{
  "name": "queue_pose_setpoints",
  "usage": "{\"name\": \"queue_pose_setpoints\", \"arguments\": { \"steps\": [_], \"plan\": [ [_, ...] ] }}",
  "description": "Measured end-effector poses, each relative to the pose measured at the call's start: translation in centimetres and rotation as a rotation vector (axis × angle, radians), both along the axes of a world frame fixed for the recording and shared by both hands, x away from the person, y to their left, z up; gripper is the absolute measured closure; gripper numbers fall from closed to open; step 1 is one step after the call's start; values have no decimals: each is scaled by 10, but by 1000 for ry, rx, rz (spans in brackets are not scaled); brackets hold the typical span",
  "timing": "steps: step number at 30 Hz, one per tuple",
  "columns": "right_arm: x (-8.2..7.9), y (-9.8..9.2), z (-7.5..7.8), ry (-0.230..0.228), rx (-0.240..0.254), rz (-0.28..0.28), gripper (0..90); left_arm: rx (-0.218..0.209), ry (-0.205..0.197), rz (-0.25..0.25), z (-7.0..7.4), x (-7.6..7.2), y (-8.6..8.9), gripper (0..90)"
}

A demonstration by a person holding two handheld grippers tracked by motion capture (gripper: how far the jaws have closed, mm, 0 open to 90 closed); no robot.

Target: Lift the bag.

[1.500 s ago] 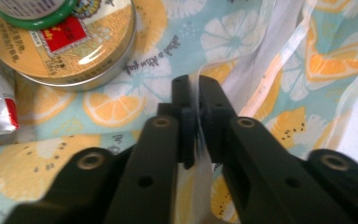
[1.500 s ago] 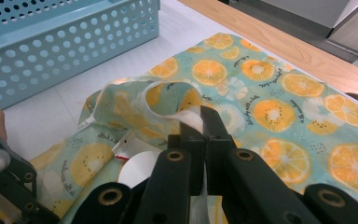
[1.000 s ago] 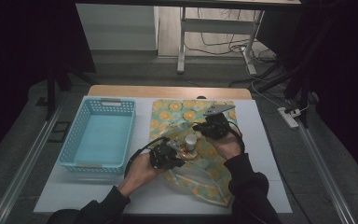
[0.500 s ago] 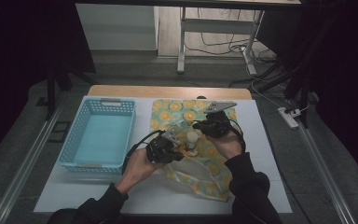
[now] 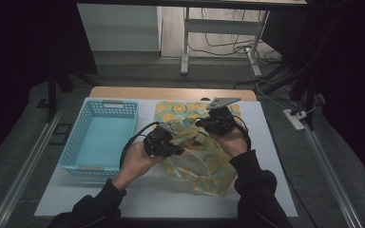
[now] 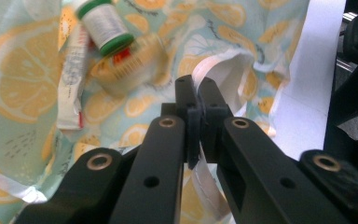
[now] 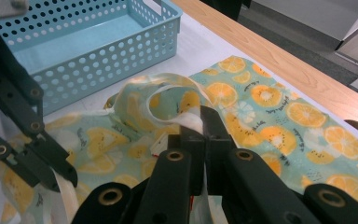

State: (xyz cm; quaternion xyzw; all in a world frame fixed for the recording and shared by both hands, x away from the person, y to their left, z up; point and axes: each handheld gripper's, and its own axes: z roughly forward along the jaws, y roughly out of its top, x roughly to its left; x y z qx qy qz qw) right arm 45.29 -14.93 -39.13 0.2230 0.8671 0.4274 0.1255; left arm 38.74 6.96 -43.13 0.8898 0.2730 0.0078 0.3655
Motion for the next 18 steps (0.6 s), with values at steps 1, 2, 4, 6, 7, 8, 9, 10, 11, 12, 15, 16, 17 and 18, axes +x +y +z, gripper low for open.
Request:
{"name": "queue_pose_setpoints", "arguments": {
  "steps": [1,2,4,6,7,8,9,10,11,12,15,16,17,18],
  "plan": [
    [0,1,1,-2,-4,1,899,-1,2,0,2,1,1,892],
    [0,1,3,-3,-5,3,899,-3,4,1,4,2,3,893],
    [1,2,5,-2,-8,5,899,-15,7,7,8,4,6,892],
    [2,2,7,0,-10,6,899,-30,15,11,12,8,9,892],
    [2,2,7,1,-9,8,899,-36,18,14,14,9,11,892],
    [3,2,8,5,-7,11,899,-42,21,15,16,11,12,892],
    [3,3,9,7,-6,13,899,-50,25,18,19,13,14,892],
    [3,3,10,12,-3,14,899,-50,23,18,22,15,16,892],
    [4,3,11,13,-2,17,899,-53,22,21,25,17,16,892],
    [4,3,12,17,3,20,899,-56,22,24,28,18,17,893],
    [5,3,16,21,8,31,899,-58,20,24,37,23,20,893],
    [6,3,17,22,10,33,899,-59,20,27,41,24,21,893],
    [6,2,19,23,13,36,899,-59,18,28,44,25,22,893],
    [6,2,20,25,15,36,899,-63,17,31,48,26,23,893]
  ]
}}
